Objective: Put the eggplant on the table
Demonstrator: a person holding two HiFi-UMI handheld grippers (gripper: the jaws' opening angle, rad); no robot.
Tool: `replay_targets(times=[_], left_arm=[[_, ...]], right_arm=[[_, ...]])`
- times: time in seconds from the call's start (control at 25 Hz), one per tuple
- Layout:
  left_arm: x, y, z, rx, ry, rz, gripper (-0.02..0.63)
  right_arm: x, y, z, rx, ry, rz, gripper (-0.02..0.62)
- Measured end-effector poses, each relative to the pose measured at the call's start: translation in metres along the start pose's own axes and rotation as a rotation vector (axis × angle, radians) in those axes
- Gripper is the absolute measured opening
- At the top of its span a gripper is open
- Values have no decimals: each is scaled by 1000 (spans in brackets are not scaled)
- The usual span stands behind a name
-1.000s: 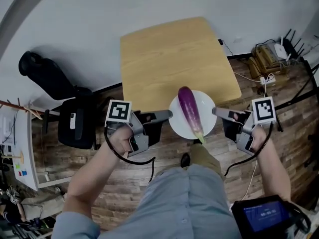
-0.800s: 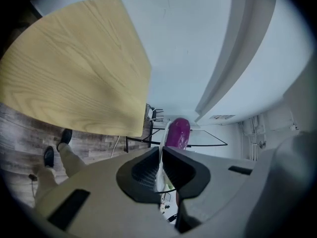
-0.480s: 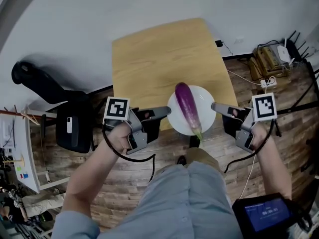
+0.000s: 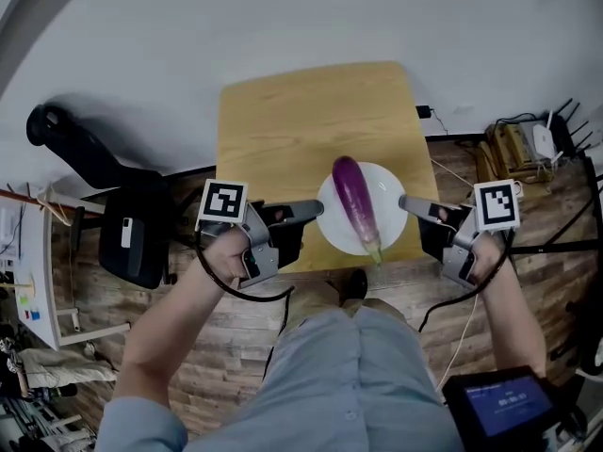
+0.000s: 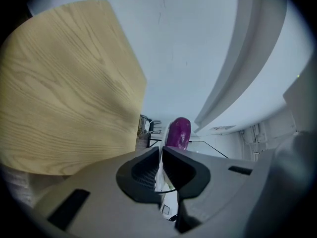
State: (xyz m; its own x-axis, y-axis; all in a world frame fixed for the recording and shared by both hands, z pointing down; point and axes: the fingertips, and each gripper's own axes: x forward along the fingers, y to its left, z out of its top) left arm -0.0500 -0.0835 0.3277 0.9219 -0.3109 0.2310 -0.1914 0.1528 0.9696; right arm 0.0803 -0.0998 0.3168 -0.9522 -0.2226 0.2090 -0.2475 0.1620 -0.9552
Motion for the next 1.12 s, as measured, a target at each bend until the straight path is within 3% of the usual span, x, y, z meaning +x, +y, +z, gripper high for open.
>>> replay_targets(times=[0.44, 0.64, 0.8, 1.12], left_arm=[[9, 21, 23, 23, 30, 51, 26], [6, 47, 59, 9, 60, 73, 26], [9, 63, 78, 55, 98, 119, 26], [19, 97, 94, -22, 125, 123, 26]], right_arm=[[14, -28, 10, 14, -29, -20, 8], [45, -50, 27, 35, -37, -32, 6], [58, -67, 36, 51, -48, -53, 8], [72, -101, 37, 105, -63, -74, 8]])
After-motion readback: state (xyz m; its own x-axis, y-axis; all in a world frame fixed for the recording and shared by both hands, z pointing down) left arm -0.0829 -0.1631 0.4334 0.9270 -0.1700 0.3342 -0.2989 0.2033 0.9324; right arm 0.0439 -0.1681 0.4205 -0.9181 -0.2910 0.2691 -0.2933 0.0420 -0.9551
